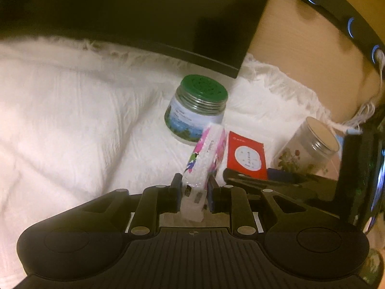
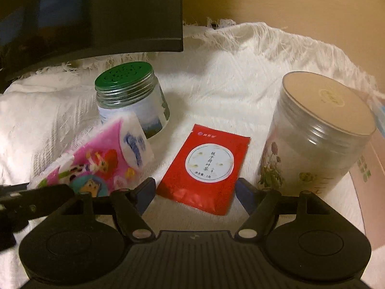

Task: Organize soft objects
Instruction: 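Grasp the pink Kleenex tissue pack with the left gripper, then grasp the red tea sachet with the right gripper while the left lifts the tissue pack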

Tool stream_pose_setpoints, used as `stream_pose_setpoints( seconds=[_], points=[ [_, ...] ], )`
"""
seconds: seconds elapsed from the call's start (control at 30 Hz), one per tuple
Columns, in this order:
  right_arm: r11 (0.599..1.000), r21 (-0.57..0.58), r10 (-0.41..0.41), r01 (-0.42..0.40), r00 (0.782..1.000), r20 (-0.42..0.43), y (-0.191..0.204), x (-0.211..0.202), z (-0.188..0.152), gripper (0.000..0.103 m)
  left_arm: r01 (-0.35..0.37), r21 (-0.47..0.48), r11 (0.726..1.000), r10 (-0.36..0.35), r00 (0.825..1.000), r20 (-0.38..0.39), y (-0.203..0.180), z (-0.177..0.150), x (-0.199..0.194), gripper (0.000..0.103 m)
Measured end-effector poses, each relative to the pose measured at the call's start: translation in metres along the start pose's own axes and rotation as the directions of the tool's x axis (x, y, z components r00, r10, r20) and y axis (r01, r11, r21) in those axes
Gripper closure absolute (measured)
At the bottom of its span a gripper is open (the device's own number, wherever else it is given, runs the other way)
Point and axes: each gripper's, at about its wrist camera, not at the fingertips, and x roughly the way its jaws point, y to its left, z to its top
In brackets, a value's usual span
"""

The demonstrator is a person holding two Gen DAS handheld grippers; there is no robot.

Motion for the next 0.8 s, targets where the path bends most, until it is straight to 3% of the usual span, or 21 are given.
stream_pose_setpoints(
  seconds=[0.03, 0.1, 0.2, 0.47, 0.53, 0.67, 0.8],
  points=[
    [1.000, -0.023, -0.003, 0.003, 1.000, 0.007, 0.001, -0.003, -0.001, 0.042, -0.007, 0.003, 1.000, 0.007, 1.000, -0.001, 0.000, 0.001, 0.002, 0.077],
    [0.998, -0.056, 0.015, -0.014, 1.000, 0.007, 0.001, -0.011, -0.005, 0.061, -0.015, 0.027, 1.000, 0.015, 1.000, -0.001, -0.002, 0.004, 0.006, 0.074],
    [0.996, -0.075, 0.046, -0.047, 0.999, -0.018, -0.003, -0.019, -0.012, 0.072, -0.004, 0.062, 0.998, 0.005, 1.000, -0.017, -0.009, 0.009, 0.018, 0.074],
    [0.985, -0.138, 0.104, -0.106, 0.994, -0.020, -0.010, -0.035, -0.028, 0.072, 0.043, 0.111, 0.993, -0.036, 0.997, -0.066, -0.034, 0.021, 0.065, 0.075],
    [0.982, -0.157, 0.106, -0.107, 0.994, -0.014, -0.011, -0.038, -0.032, 0.069, 0.045, 0.108, 0.993, -0.036, 0.996, -0.080, -0.037, 0.023, 0.074, 0.075],
    [0.990, -0.121, 0.073, -0.075, 0.997, -0.023, -0.016, -0.038, -0.034, 0.033, 0.054, 0.044, 0.998, -0.049, 0.994, -0.103, -0.034, 0.025, 0.083, 0.079],
    [0.993, -0.046, 0.103, -0.105, 0.994, -0.040, -0.018, -0.036, -0.026, 0.033, 0.045, 0.007, 0.999, -0.045, 0.998, -0.047, -0.026, 0.022, 0.065, 0.080]
  ],
)
